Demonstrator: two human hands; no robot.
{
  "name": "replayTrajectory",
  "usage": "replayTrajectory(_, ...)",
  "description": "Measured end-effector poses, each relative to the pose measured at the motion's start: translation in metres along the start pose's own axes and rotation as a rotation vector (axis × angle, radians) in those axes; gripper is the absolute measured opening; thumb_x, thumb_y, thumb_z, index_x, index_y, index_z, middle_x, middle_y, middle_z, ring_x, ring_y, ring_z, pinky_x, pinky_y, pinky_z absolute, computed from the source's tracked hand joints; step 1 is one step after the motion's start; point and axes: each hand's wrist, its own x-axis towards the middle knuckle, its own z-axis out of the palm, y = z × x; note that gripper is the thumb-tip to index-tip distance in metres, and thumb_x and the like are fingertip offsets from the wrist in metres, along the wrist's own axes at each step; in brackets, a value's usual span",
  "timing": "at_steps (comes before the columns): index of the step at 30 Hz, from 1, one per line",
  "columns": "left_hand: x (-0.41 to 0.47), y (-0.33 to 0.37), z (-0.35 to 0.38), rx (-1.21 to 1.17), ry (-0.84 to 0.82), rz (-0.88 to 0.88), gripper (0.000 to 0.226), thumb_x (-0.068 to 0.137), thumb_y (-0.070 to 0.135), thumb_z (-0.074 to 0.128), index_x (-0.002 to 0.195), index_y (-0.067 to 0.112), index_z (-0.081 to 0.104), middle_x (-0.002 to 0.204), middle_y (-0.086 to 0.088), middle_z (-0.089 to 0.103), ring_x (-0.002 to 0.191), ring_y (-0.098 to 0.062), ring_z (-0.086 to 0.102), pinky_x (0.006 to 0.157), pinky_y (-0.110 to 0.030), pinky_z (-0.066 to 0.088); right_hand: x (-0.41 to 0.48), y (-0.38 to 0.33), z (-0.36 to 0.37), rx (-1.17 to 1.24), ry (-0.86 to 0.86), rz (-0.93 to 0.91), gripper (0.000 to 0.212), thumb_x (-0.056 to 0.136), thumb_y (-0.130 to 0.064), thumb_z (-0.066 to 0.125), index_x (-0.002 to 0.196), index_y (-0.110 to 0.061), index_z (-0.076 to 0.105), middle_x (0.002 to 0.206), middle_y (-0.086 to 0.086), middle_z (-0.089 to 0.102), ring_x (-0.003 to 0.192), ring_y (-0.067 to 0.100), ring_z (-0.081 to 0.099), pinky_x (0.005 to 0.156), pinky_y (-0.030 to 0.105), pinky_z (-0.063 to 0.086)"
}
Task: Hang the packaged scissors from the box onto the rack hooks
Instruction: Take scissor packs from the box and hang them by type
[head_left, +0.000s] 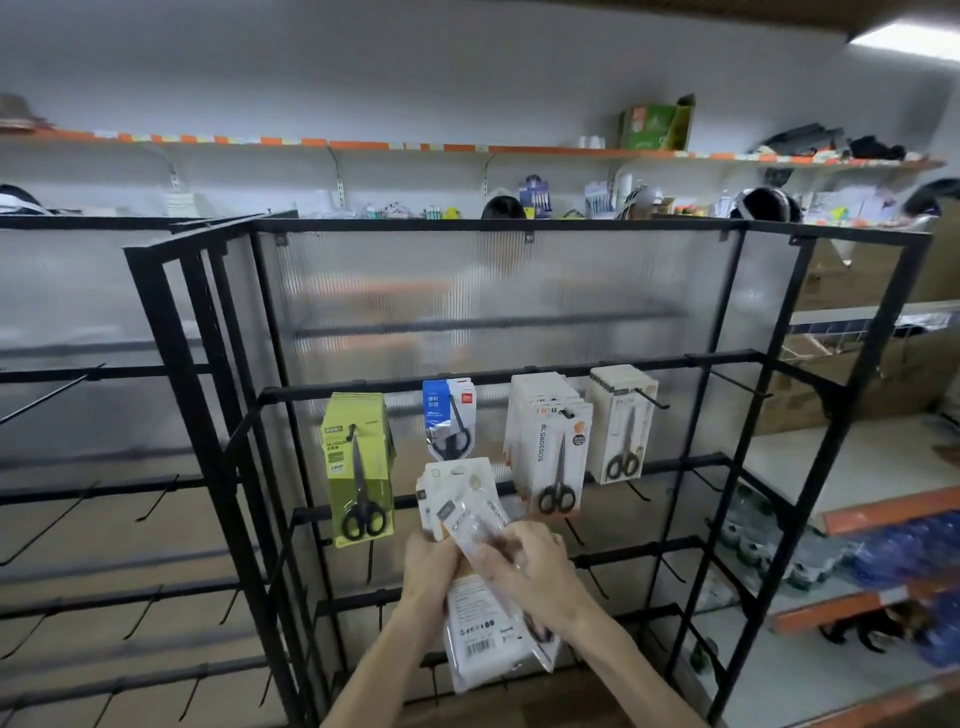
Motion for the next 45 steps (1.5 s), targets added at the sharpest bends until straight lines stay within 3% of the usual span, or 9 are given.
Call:
replayTrajectory(3,-0.004,-0.002,-0.003,-0.01,-0.035,-0.026,0.007,0.085,0.001,0.065,0.081,0.007,0.065,0.074,-0.015,0.073,0.065,-0.028,0.07,0.063,-0.04,0.057,-0.003,0.0,-0.006,0.101,0.099,0.029,0.052,0.075,-0.057,0.073,0.101,-0.028,0.039,0.108,-0.006,0.044,0.106,0.016,0.042,0.087,0.035,0.046)
replayTrajectory(6,-0.007,-0.002,0.0,-0.042,-0.055,-0.055,0.009,0.089,-0.005,0.06,0.091,-0.001,0.069,0.08,-0.021,0.076,0.063,-0.029,0.072,0.056,-0.038,0.058,-0.007,-0.002,-0.013,0.265,0.134,0.09,0.062,0.072,-0.044,0.082,0.108,-0.028,0.034,0.107,-0.001,0.056,0.102,0.016,0.057,0.081,0.035,0.053)
replayTrajectory(11,-0.005,-0.008,-0.002,-0.117,0.019,-0.062,0.01,0.089,0.002,0.071,0.097,-0.003,0.067,0.076,-0.014,0.077,0.069,-0.031,0.074,0.065,-0.043,0.061,-0.01,-0.004,-0.023,0.39,0.047,0.069,0.013,0.089,-0.028,0.072,0.099,-0.02,0.072,0.093,-0.003,0.077,0.085,0.015,0.074,0.087,0.048,0.058)
replayTrajectory(15,-0.005,-0.01,-0.003,-0.162,0.036,-0.089,0.025,0.086,0.018,0.08,0.102,0.002,0.068,0.076,-0.01,0.078,0.064,-0.023,0.075,0.049,-0.03,0.056,-0.015,0.003,-0.031,0.579,0.12,0.161,0.018,0.098,-0.027,0.062,0.102,-0.011,0.071,0.091,0.007,0.077,0.085,0.026,0.075,0.084,0.049,0.059)
replayTrajectory(19,-0.005,-0.01,0.009,-0.127,-0.028,-0.052,0.032,0.082,0.02,0.083,0.107,0.004,0.067,0.084,-0.008,0.079,0.073,-0.022,0.077,0.056,-0.03,0.058,-0.02,0.016,-0.048,0.599,0.286,0.233,0.016,0.097,-0.022,0.063,0.097,-0.006,0.067,0.084,0.006,0.075,0.068,0.011,0.073,0.056,0.02,0.053)
replayTrajectory(27,-0.001,-0.002,0.071,0.006,-0.175,0.079,0.033,0.084,0.016,0.081,0.111,0.013,0.063,0.096,-0.004,0.077,0.08,-0.014,0.076,0.064,-0.025,0.059,-0.008,0.044,-0.083,0.526,0.413,0.271,0.023,0.089,-0.03,0.069,0.097,-0.008,0.068,0.094,0.011,0.075,0.091,0.029,0.072,0.087,0.049,0.057)
replayTrajectory(31,0.008,0.002,0.106,0.046,-0.19,0.121,0.035,0.085,0.02,0.08,0.114,0.014,0.063,0.103,-0.005,0.076,0.088,-0.017,0.075,0.072,-0.029,0.059,0.003,0.056,-0.105,0.528,0.445,0.265,0.027,0.092,-0.028,0.067,0.095,-0.001,0.067,0.09,0.008,0.072,0.081,0.02,0.067,0.076,0.033,0.053)
replayTrajectory(37,0.026,0.001,0.151,0.049,-0.18,0.089,0.044,0.082,0.026,0.084,0.118,0.016,0.062,0.104,-0.006,0.076,0.093,-0.023,0.076,0.089,-0.05,0.06,0.023,0.084,-0.141,0.564,0.431,0.241,0.017,0.093,-0.025,0.067,0.094,-0.008,0.068,0.092,0.003,0.073,0.08,0.012,0.066,0.068,0.021,0.051)
replayTrajectory(45,0.042,0.0,0.224,0.06,-0.048,0.088,0.04,0.08,0.029,0.084,0.106,0.025,0.054,0.105,-0.001,0.071,0.095,-0.02,0.071,0.09,-0.045,0.057,0.067,0.134,-0.205,0.542,0.384,0.214,0.018,0.093,-0.023,0.065,0.08,-0.014,0.058,0.078,-0.003,0.063,0.065,0.007,0.056,0.056,0.018,0.042)
